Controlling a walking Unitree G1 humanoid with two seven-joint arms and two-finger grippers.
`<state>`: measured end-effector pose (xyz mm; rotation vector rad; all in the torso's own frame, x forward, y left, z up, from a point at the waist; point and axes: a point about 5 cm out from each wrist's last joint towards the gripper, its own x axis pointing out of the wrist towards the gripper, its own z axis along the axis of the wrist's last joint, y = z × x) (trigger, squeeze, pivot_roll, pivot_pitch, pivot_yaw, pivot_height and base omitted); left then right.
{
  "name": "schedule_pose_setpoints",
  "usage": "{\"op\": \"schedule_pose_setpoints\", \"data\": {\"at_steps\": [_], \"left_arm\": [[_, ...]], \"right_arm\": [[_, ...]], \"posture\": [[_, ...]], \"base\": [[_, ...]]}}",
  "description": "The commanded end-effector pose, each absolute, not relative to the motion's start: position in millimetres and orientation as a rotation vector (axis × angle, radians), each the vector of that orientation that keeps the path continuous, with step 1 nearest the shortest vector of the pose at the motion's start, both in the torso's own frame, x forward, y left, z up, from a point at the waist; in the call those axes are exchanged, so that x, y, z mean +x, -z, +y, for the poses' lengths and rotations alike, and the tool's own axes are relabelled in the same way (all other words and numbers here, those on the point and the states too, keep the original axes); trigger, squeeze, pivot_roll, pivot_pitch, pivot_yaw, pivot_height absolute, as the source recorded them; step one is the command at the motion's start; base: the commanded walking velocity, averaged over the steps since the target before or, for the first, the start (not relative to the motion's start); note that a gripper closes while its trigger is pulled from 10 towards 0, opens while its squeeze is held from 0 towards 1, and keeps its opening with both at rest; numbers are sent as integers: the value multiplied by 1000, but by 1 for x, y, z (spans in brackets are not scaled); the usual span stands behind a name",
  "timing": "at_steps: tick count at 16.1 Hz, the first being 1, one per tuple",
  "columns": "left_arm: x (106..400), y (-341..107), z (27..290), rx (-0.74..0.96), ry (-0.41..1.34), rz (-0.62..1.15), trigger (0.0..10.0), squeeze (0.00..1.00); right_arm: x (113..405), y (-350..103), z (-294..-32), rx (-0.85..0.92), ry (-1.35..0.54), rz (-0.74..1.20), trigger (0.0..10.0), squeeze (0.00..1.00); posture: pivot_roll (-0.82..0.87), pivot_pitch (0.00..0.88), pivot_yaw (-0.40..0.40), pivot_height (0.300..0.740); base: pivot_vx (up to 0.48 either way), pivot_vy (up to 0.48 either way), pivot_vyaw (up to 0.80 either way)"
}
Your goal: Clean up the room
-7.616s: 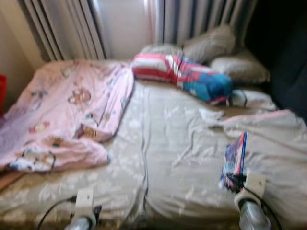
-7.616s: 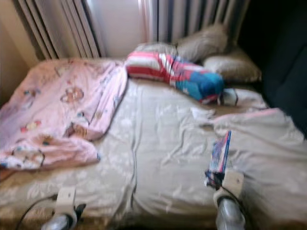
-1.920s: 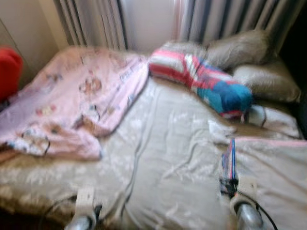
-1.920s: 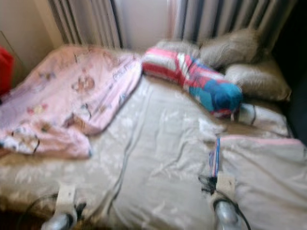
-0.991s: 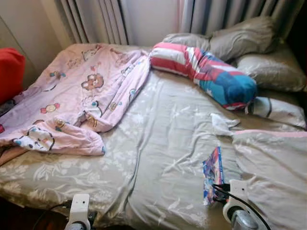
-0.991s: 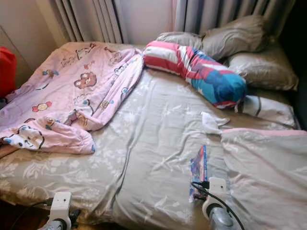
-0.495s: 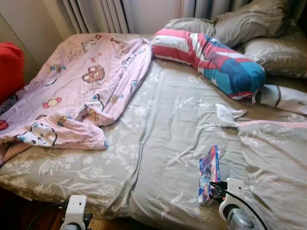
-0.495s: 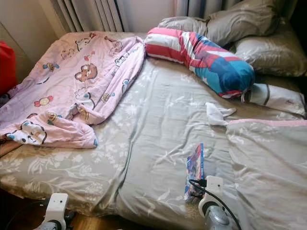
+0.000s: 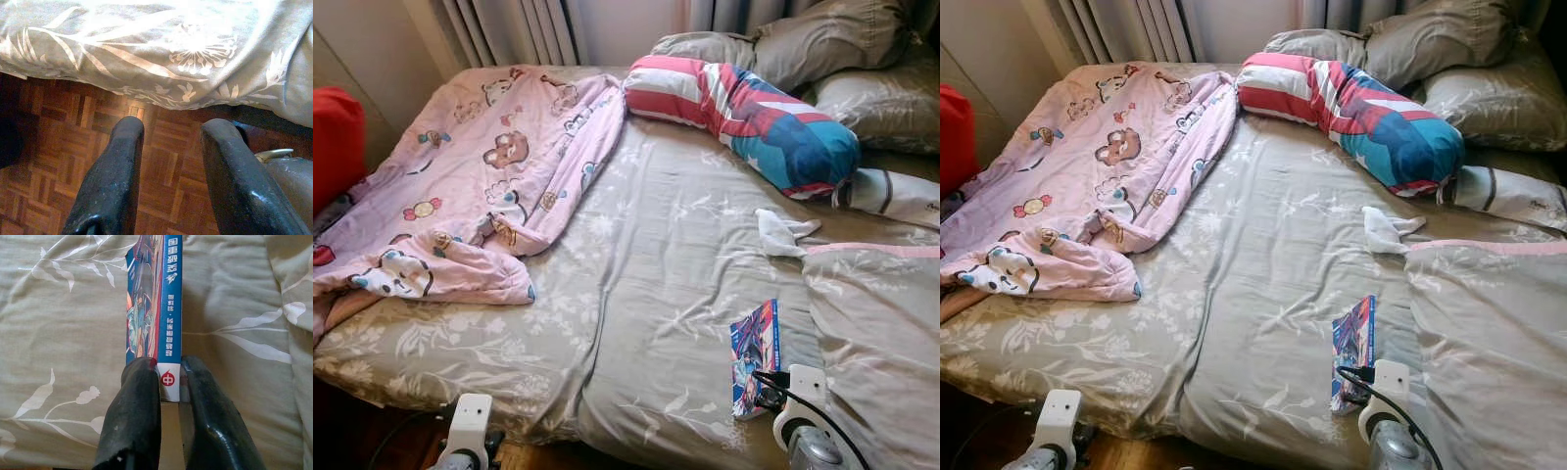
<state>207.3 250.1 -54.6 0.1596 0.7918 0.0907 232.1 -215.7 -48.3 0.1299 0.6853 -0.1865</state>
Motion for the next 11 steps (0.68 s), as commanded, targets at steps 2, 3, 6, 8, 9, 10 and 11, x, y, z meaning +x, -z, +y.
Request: {"op": "schedule_pose_setpoints", "data": {"at_steps": [2,3,6,8,9,10,11], "left_arm": [[200,58,252,181,-88,817,10000,0],[200,58,252,179,-90,816,10000,0],[201,58,250,174,-92,813,10000,0],[202,58,248,169,-91,807,10000,0],[203,58,247,167,-90,804,10000,0],[204,58,247,166,-90,802,10000,0],[204,58,246,166,-90,801,10000,0]], "right_arm": [[230,51,-212,112,170,711,10000,1000],[231,51,-212,106,168,712,10000,1000],[232,50,-214,84,196,709,10000,1000],[231,49,-220,64,240,705,10000,1000],[230,48,-227,47,283,701,10000,1000],[229,47,-232,43,319,694,10000,902],[230,46,-234,43,331,687,10000,8]], "posture": [[121,159,99,740],[121,158,98,740],[122,158,95,740],[123,156,94,740],[121,155,94,740],[121,154,93,740],[120,154,93,740]], "base": [[0,0,0],[0,0,0],[0,0,0],[0,0,0],[0,0,0],[0,0,0],[0,0,0]]}}
